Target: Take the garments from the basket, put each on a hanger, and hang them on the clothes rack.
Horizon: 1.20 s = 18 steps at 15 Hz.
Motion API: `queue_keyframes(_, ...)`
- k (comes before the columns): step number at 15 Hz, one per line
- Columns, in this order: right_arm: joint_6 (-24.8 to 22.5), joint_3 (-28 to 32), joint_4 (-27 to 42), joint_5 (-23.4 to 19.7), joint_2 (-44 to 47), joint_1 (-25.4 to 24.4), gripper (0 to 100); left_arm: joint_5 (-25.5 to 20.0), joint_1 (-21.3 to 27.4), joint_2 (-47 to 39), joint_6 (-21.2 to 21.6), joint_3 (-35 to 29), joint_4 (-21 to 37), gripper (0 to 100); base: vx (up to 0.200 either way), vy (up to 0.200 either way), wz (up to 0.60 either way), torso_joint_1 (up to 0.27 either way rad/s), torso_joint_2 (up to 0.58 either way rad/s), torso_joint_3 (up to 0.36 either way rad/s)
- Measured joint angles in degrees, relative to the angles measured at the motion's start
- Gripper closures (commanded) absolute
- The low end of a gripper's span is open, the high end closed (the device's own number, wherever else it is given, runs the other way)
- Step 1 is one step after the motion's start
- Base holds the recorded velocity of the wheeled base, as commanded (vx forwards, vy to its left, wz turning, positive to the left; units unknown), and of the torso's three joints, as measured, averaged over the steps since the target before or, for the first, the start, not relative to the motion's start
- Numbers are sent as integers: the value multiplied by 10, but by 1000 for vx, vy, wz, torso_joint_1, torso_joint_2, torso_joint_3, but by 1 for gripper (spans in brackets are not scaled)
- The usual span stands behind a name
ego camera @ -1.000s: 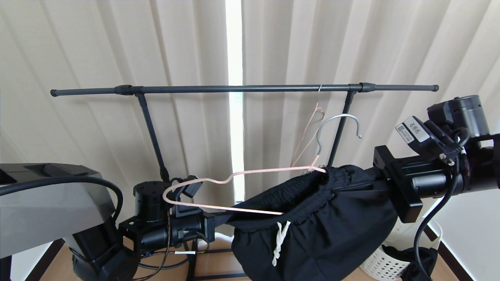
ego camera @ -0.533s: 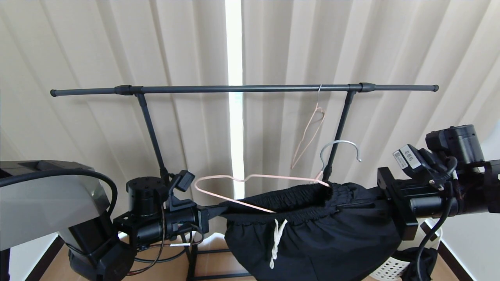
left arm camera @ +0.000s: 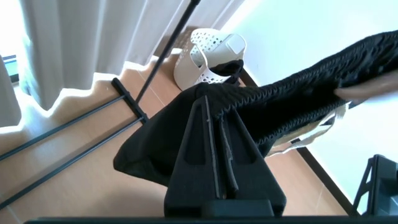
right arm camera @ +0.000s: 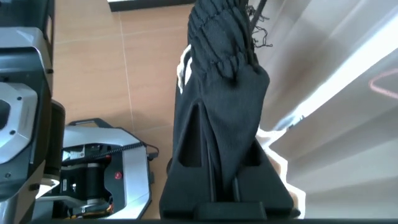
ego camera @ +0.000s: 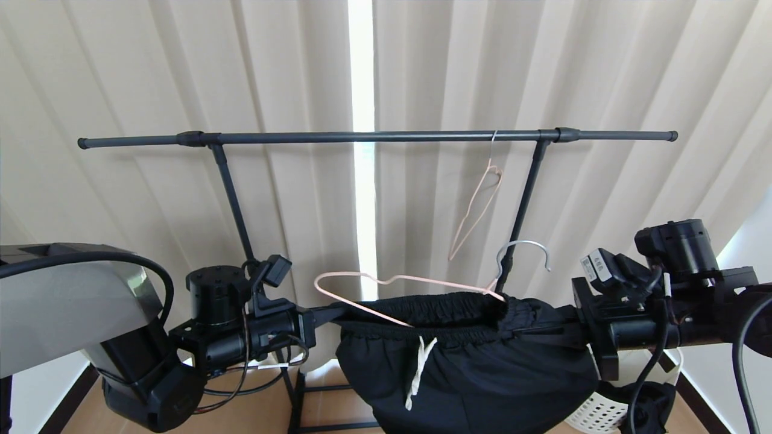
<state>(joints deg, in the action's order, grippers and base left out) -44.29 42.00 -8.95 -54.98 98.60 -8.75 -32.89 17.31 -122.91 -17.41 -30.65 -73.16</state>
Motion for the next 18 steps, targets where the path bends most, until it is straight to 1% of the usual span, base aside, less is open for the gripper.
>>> queue_keyframes(2, -8, -1, 1, 16, 5, 0, 100, 0, -4, 0, 1, -3, 0, 100, 0, 0, 0, 0, 0, 0)
queue_keyframes(5, -10, -1, 1, 53, 10, 0, 100, 0, -9, 0, 1, -6, 1, 100, 0, 0, 0, 0, 0, 0)
queue_keyframes(7, -11, -1, 2, 66, 15, 0, 100, 0, -13, 0, 1, -8, 1, 100, 0, 0, 0, 0, 0, 0)
queue_keyframes(9, -17, 0, 2, 91, 17, 0, 100, 0, -19, 0, 1, -11, 0, 100, 0, 0, 0, 0, 0, 0)
queue_keyframes(12, -18, 0, 4, 117, 18, 1, 100, 0, -25, 1, 2, -14, 0, 100, 0, 0, 0, 0, 0, 0)
queue_keyframes(16, -18, -4, 6, 172, 23, -3, 100, 1, -33, 1, 29, -15, 0, 100, 0, 0, 0, 0, 0, 0)
queue_keyframes(18, -19, -4, 6, 180, 30, -7, 100, 2, -34, 2, 30, -15, 0, 100, 0, 0, 0, 0, 0, 0)
